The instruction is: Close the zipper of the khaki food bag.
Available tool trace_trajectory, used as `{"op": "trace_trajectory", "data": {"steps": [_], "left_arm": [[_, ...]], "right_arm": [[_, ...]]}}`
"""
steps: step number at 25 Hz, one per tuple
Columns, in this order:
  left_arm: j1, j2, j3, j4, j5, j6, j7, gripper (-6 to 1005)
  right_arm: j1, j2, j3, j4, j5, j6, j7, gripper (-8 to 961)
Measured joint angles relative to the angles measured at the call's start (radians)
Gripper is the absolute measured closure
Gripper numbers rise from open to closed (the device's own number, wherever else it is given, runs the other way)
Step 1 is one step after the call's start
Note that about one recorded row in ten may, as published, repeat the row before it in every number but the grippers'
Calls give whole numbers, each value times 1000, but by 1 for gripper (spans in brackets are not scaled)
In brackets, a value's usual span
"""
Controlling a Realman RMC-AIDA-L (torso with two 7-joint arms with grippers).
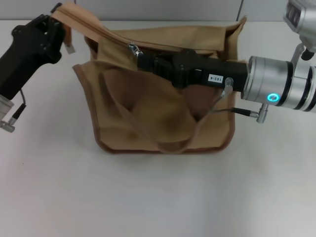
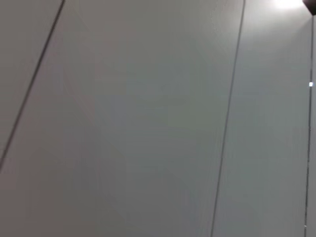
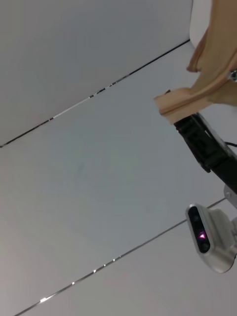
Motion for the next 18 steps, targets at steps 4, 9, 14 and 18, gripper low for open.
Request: {"op": "trace_trajectory", "data": {"steps": [4,9,14,18], "left_arm": [[14,0,0,0,-15,-13,0,982],[23,1,-1,0,-17,-24,0,982],[25,1,-4,1,-20,-41,0,982],[19,1,-5,1,-20,-59,0,981]], "right_arm": [[-19,-4,0,0,0,0,0,946],[-66,-21,5,0,0,-17,11,946],[-131,-45,38,0,-1,-86,23,945],[-170,-62,43,1,-1,-106,36,945]]}}
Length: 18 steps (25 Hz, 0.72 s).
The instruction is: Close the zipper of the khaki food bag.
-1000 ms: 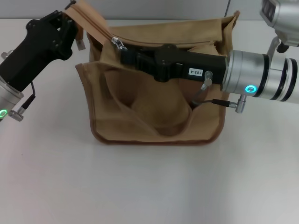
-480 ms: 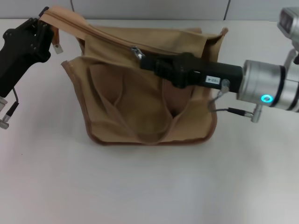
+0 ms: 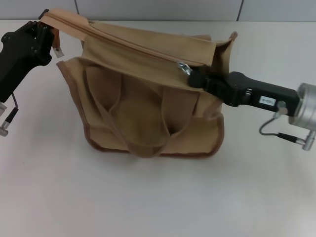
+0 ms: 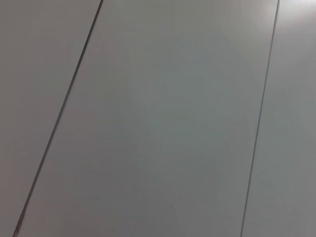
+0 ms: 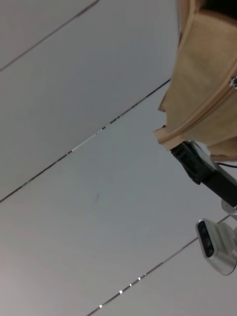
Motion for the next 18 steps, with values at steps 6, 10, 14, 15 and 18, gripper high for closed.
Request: {"op": "trace_trajectory", "data": {"steps": [6,10,14,15,18], "left_arm": [[-7,-1,0,0,0,-3,0,981],[-7,-1,0,0,0,-4,0,982],[-7,-2,1,-2,2,-11,0,970],[-7,-2,1,-2,2,-13,0,967],[-7,-2,1,-2,2,-15,0,958]], "right_arm": [[-31,-8,8,6,0,2,0,946],[-37,-17,13,19,-9,2,-9,945],[-48,-18,41,23,-28,2,-14,946],[-52,-18,48,23,-30,2,-15,946],[-65,-17,83,24,-31,0,-18,930]]}}
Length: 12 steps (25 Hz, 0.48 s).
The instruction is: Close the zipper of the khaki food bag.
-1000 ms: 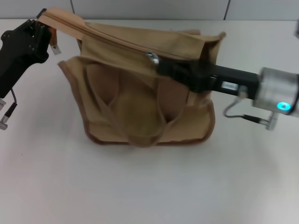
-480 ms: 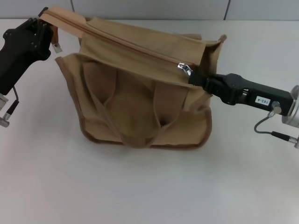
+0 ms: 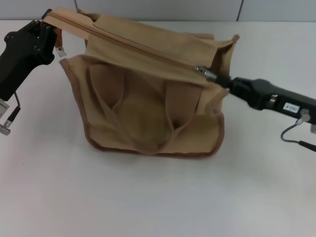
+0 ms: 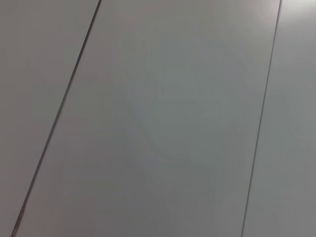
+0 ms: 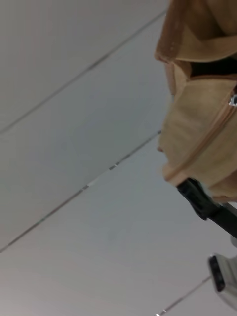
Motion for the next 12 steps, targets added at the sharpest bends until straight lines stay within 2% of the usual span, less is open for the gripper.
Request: {"op": "trace_trajectory", "data": {"steps": [4,8,12], "left_arm": [[0,-1,5,-5,-1,5,31,946],[0,1,10,-9,-1,26,72,934],[4,2,-25,-11,-4,59,64,922]], "right_arm": [[-39,13,77,-7,0,-9,-21,897],[-60,18,105,-10,0,-30,-54,864],[-71,20,127,-6,0,-57,-91,831]]}}
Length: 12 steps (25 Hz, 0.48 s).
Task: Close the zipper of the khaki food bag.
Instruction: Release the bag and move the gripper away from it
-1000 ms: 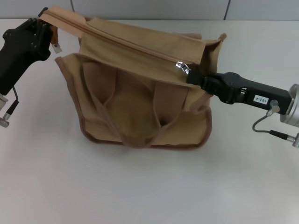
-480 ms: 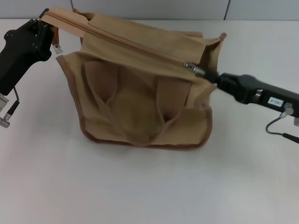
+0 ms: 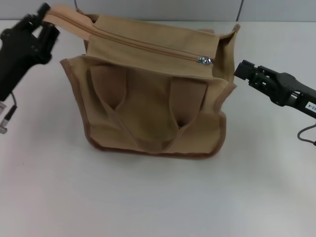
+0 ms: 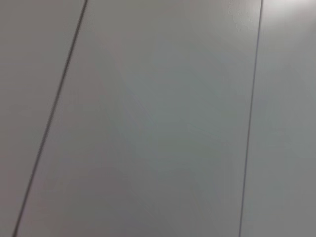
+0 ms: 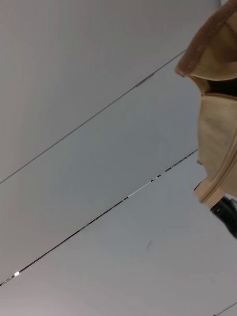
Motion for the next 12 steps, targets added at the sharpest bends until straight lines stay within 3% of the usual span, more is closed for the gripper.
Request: {"op": "trace_trajectory", "data": {"steps": [2,7,10,12], "left_arm": [[8,-1,-37,-13,-18,64,4,916],[17,7,-64,-22,-54,298,-5,687],[15,8,-52,1,-46,329,-57,478],[15,8,-25,24,-41,339,-111,399]], "right_arm": [[0,1,2,2,0,-2,-6,815],[4,7,2,2,0,-2,-20,604],[2,13,2,-2,1,-3,-34,485],[1,16,3,-5,2,-3,-45,406]]}}
